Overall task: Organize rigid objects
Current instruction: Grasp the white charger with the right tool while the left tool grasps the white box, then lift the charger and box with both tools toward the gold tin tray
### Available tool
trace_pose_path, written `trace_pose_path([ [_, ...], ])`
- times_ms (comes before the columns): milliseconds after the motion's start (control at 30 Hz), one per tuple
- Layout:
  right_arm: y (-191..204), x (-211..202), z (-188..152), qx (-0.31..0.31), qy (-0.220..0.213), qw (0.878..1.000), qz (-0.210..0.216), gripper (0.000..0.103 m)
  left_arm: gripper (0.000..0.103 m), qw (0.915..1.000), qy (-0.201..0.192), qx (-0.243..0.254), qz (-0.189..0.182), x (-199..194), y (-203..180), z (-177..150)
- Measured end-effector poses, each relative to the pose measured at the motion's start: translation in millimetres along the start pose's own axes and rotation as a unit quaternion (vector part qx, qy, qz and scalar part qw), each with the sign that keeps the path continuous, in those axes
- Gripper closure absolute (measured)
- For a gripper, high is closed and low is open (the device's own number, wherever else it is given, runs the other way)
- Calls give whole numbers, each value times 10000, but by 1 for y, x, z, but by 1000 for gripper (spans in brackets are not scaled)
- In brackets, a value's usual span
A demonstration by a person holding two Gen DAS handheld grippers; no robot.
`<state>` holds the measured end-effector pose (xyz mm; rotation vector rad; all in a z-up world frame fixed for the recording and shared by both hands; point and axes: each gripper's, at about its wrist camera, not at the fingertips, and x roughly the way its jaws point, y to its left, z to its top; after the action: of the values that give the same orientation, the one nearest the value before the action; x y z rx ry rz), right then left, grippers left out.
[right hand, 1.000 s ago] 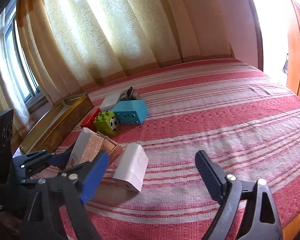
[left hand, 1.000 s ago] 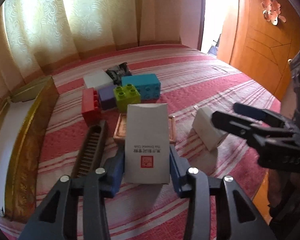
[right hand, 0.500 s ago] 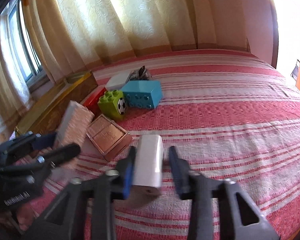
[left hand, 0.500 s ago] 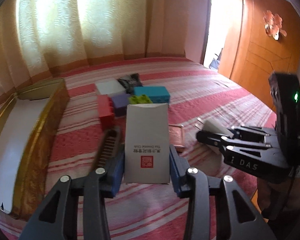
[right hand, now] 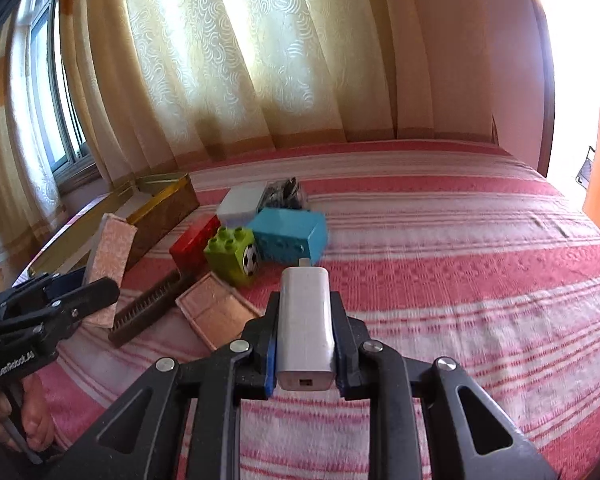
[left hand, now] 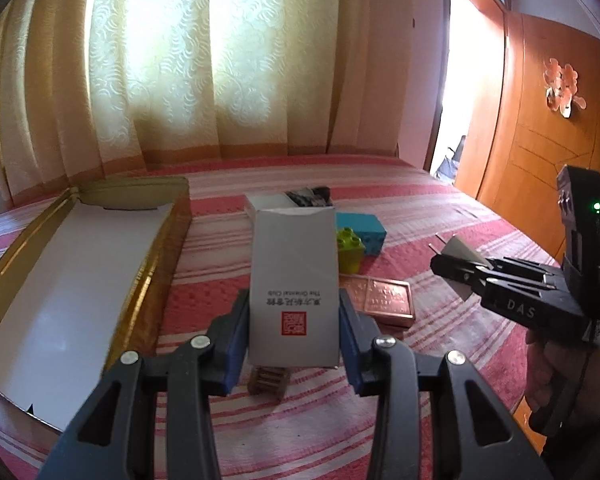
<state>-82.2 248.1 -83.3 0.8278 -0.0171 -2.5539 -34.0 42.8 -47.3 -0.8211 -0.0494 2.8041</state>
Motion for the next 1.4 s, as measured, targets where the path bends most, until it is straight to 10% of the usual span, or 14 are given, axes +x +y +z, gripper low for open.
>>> trace_pose_path([
  [400,20,7,6,7,-356,9993,127,80,63,9970,-733,-129,204,-24,21,-1],
  [1400,103,9,4,-601,-715,9862,1367,80,63,9921,-1055,-598,334,-47,69,-10],
])
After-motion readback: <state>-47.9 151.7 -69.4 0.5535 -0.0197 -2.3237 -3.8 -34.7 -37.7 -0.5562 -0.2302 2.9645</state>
